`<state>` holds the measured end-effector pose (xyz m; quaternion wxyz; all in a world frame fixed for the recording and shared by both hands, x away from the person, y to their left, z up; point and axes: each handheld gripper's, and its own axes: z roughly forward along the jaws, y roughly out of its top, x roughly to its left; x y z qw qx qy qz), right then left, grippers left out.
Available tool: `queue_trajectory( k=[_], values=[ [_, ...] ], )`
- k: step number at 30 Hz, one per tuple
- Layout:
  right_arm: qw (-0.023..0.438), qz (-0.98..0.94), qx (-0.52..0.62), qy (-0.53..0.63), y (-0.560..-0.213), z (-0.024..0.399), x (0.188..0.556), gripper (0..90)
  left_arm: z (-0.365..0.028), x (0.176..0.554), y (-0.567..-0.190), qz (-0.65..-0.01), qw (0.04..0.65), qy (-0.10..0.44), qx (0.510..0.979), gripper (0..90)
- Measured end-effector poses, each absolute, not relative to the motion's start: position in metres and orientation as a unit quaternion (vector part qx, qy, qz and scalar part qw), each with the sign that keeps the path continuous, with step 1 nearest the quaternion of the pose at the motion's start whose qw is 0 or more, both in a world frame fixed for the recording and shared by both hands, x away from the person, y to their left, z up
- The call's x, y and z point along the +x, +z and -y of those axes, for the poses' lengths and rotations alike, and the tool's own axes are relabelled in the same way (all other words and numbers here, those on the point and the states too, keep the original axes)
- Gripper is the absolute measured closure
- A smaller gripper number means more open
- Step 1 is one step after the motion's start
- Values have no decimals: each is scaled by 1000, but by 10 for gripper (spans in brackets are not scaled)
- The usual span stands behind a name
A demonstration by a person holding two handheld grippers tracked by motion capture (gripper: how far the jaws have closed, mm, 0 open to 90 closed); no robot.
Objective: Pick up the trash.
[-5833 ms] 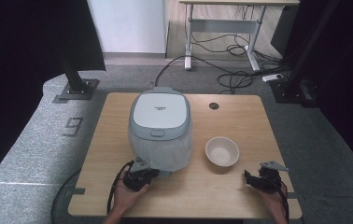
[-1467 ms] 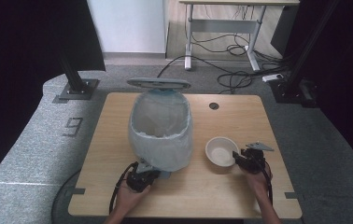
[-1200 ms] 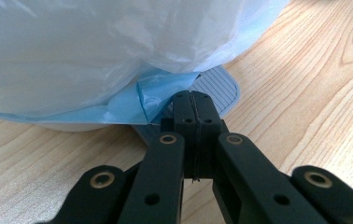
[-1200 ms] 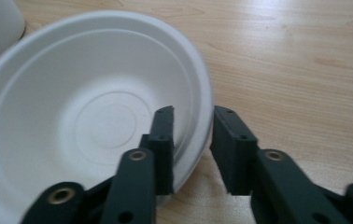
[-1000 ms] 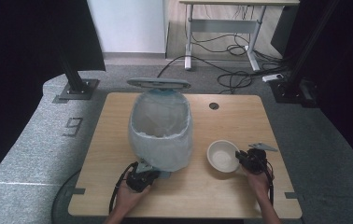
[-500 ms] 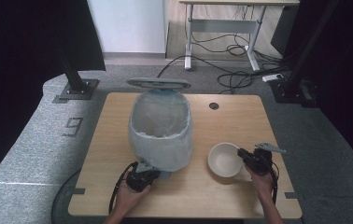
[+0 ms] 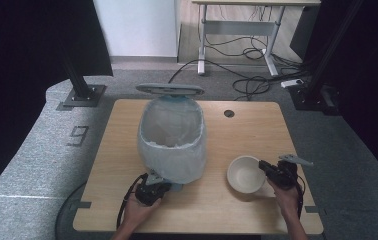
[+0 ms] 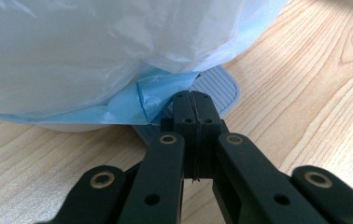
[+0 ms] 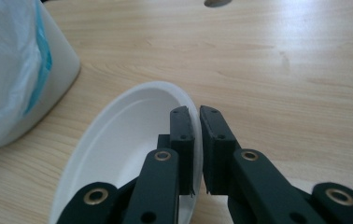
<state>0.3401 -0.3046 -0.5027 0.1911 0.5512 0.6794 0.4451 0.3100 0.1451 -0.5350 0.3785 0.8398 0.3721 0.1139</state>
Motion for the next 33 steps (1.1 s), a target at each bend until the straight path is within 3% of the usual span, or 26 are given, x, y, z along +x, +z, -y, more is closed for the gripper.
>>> queue_trajectory(
  k=[8,11,12,17,23,33],
  values=[
    [163,-694,563,418,-517,313,344,817,-145,310,-535,-372,378,115,840,900],
    [147,-704,564,406,-520,315,346,764,-145,310,-535,-371,378,115,840,900],
    [143,-713,564,392,-522,315,347,654,-145,310,-535,-371,378,114,840,900],
    [109,-730,566,368,-525,315,348,600,-145,310,-535,-370,378,115,841,900],
    [90,-739,565,357,-529,312,347,771,-145,310,-535,-370,378,115,841,900],
    [93,-699,563,432,-509,316,339,830,-145,310,-535,-370,378,114,841,900]
  ],
)
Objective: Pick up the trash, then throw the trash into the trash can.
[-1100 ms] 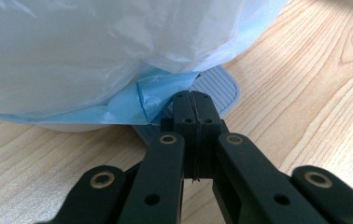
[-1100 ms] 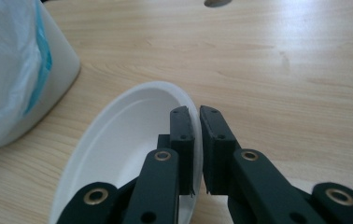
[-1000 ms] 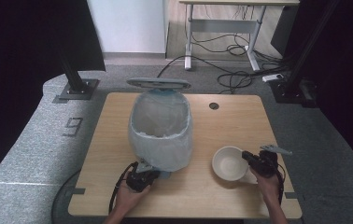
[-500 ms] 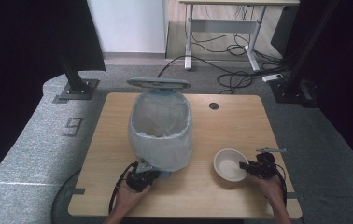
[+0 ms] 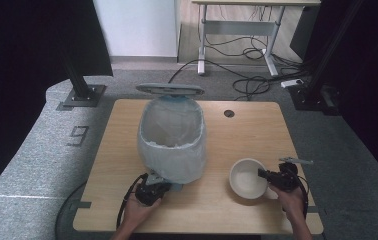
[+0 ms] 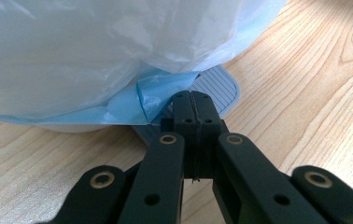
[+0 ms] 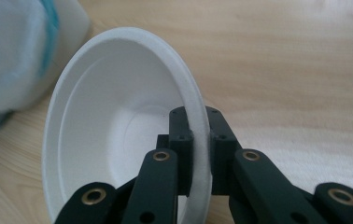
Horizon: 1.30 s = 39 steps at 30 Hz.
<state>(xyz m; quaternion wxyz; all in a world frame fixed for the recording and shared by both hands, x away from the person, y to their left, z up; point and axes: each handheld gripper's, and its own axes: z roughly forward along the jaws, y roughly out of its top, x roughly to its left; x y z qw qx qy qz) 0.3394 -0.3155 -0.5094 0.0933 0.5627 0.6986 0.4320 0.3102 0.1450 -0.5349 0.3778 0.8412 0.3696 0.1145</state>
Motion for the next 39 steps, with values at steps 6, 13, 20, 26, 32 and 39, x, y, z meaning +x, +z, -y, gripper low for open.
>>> queue_trajectory(
  k=[6,13,20,26,32,39],
  values=[
    [102,-677,558,468,-495,319,334,830,-145,310,-535,-369,378,115,841,900],
    [105,-669,546,493,-480,318,328,830,-145,310,-535,-369,378,115,841,900],
    [109,-666,542,500,-476,318,327,830,-145,310,-535,-369,378,115,841,900],
    [117,-658,529,523,-461,316,322,830,-145,310,-535,-369,377,115,842,900],
    [126,-651,508,550,-436,313,317,830,-145,310,-535,-369,378,115,841,900],
    [122,-639,501,570,-425,311,317,830,-145,310,-535,-369,378,115,841,900]
  ],
)
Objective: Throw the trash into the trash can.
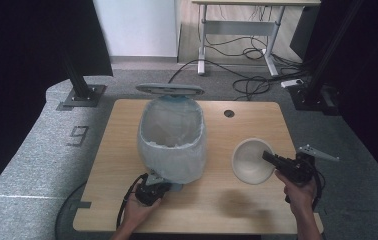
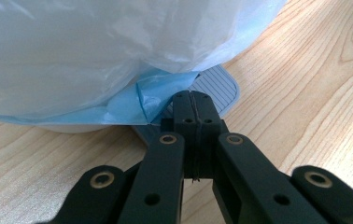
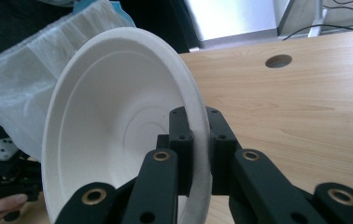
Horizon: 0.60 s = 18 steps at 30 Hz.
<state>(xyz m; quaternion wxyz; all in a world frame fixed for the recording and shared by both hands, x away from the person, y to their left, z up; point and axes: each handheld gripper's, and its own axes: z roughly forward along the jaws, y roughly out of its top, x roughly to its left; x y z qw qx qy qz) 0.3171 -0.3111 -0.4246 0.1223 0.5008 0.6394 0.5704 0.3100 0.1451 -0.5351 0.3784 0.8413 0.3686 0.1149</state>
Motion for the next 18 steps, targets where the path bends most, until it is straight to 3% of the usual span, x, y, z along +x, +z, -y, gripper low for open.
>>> queue_trajectory(
  k=[18],
  values=[
    [122,-654,460,589,-371,276,332,830,-145,310,-535,-368,379,114,842,900]
  ],
)
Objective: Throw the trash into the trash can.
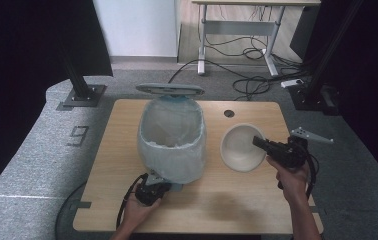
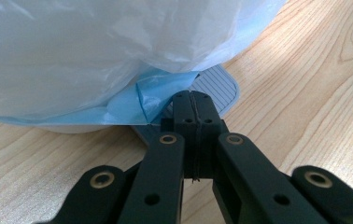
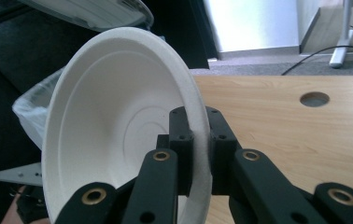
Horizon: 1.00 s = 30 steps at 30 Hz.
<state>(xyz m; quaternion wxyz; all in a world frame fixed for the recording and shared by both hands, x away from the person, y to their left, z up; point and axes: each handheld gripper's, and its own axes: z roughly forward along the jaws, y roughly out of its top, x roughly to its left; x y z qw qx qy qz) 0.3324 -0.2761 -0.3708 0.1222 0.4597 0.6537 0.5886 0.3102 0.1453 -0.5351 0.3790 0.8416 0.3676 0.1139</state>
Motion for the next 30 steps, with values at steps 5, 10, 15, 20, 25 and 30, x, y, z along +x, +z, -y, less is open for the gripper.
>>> queue_trajectory(
  k=[5,10,15,20,25,30],
  values=[
    [116,-656,453,592,-359,266,339,829,-145,310,-535,-367,379,115,842,900],
    [119,-663,441,593,-346,256,345,829,-145,310,-535,-367,379,115,842,900],
    [119,-664,438,594,-341,250,348,829,-145,310,-535,-366,379,115,842,900],
    [118,-666,433,597,-336,243,353,829,-145,310,-535,-366,379,115,842,900],
    [117,-668,429,597,-331,237,357,829,-145,310,-535,-366,379,115,842,900],
    [115,-667,428,599,-328,230,360,829,-145,310,-535,-366,379,114,842,900]
  ],
)
